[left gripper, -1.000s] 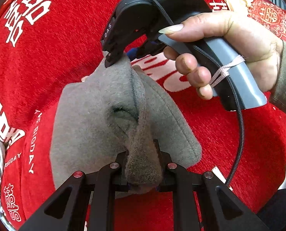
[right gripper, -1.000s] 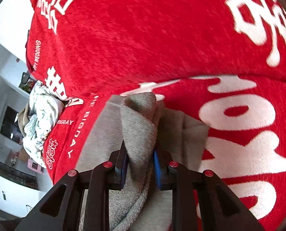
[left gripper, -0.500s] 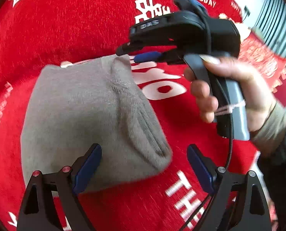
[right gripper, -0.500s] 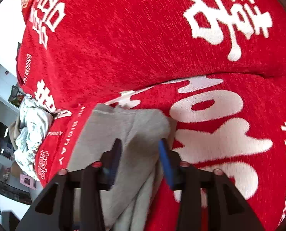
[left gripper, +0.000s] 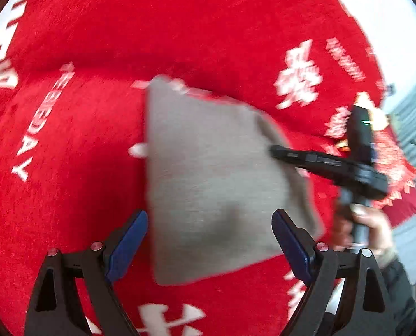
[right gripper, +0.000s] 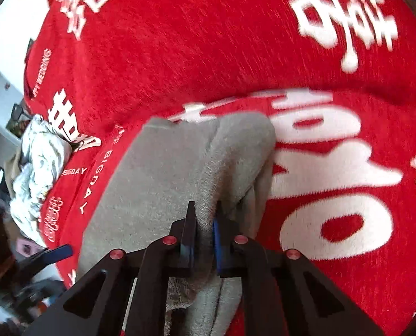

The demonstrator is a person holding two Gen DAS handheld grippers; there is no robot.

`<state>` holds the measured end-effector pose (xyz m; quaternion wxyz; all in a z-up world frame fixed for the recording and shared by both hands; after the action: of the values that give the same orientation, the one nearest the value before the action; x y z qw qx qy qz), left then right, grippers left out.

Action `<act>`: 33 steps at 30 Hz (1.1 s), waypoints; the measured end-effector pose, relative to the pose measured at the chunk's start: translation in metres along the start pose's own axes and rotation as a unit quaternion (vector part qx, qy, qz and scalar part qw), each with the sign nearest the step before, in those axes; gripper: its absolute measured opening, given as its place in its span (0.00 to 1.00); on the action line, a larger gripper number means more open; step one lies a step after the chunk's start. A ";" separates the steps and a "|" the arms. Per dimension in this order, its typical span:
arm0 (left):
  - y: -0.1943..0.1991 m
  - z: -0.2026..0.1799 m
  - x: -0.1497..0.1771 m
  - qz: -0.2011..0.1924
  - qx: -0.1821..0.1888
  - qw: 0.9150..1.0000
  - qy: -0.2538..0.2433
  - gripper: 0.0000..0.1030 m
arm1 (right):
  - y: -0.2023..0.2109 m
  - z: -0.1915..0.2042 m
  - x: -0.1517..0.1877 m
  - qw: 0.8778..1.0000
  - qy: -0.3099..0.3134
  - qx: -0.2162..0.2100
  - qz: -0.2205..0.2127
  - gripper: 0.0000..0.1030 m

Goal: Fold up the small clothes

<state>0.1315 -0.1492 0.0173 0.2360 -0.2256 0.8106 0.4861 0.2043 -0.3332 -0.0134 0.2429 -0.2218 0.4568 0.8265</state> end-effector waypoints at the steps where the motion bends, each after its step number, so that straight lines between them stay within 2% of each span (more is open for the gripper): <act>1: -0.006 0.005 0.001 0.014 -0.005 1.000 0.003 0.88 | -0.002 -0.002 0.005 1.000 -0.002 0.001 0.009 0.12; 2: -0.013 0.012 0.006 0.031 -0.015 0.999 0.004 0.88 | 0.000 -0.005 0.006 1.000 -0.003 0.006 0.005 0.16; 4: -0.014 0.018 0.012 0.041 -0.020 0.999 0.006 0.88 | 0.013 -0.008 0.002 1.000 -0.016 0.016 -0.008 0.33; 6: -0.011 0.021 0.000 0.025 -0.005 0.999 0.020 0.88 | 0.031 -0.009 -0.004 0.998 -0.009 0.043 -0.039 0.38; 7: -0.009 0.021 -0.008 0.013 0.001 1.000 0.026 0.88 | 0.042 -0.003 -0.008 0.997 0.003 0.042 -0.059 0.39; 9: -0.007 0.018 -0.029 -0.003 0.011 0.999 0.040 0.88 | 0.055 0.019 -0.013 0.997 0.014 0.004 -0.081 0.41; 11: -0.017 0.009 -0.040 0.001 0.022 0.999 0.045 0.88 | 0.052 0.046 -0.010 0.996 0.025 -0.056 -0.071 0.57; 12: -0.024 0.001 -0.043 0.010 0.031 0.999 0.039 0.88 | 0.046 0.052 -0.008 0.995 0.028 -0.072 -0.065 0.66; 13: -0.033 -0.005 -0.044 0.019 0.036 0.999 0.032 0.88 | 0.037 0.053 -0.004 0.995 0.028 -0.076 -0.054 0.67; 15: -0.051 -0.010 -0.045 0.026 0.026 0.999 0.021 0.88 | 0.014 0.033 0.004 0.998 0.011 -0.051 -0.029 0.66; 18: -0.069 -0.011 -0.045 0.026 0.004 1.000 -0.017 0.88 | 0.002 0.005 0.005 0.997 -0.035 -0.057 -0.037 0.44; 19: -0.074 -0.011 -0.047 0.027 -0.004 0.999 -0.029 0.88 | 0.003 0.002 0.003 0.996 -0.045 -0.061 -0.039 0.42; 21: -0.079 -0.015 -0.055 0.030 0.000 0.999 -0.037 0.88 | 0.007 0.002 -0.004 0.996 -0.042 -0.062 -0.044 0.44; 24: -0.090 -0.019 -0.077 0.028 0.020 0.999 -0.012 0.88 | 0.000 0.006 -0.022 0.997 -0.016 -0.054 -0.056 0.54; 27: -0.118 -0.016 -0.084 0.052 0.019 0.998 0.011 0.88 | -0.029 -0.005 -0.036 0.997 -0.051 -0.049 -0.037 0.56; 29: -0.133 -0.015 -0.085 0.063 0.010 0.998 -0.003 0.88 | -0.050 -0.027 -0.037 0.998 -0.057 -0.002 -0.017 0.55; 33: -0.127 -0.020 -0.090 0.065 -0.014 0.997 -0.046 0.88 | -0.038 -0.035 -0.048 0.996 -0.079 0.015 -0.039 0.55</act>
<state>0.2747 -0.2089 -0.0067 0.2375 -0.1532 0.8052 0.5213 0.2699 -0.3547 -0.0268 0.3131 -0.1700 0.4396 0.8245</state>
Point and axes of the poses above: each gripper's, at about its wrist camera, not at the fingertips, and y roughly against the way its jaws point, z to its left, x to its underside, the point moved 9 cm from there along -y, roughly the way its jaws point, and after that the axes turned 13 degrees about -z, right-handed, at the moved point
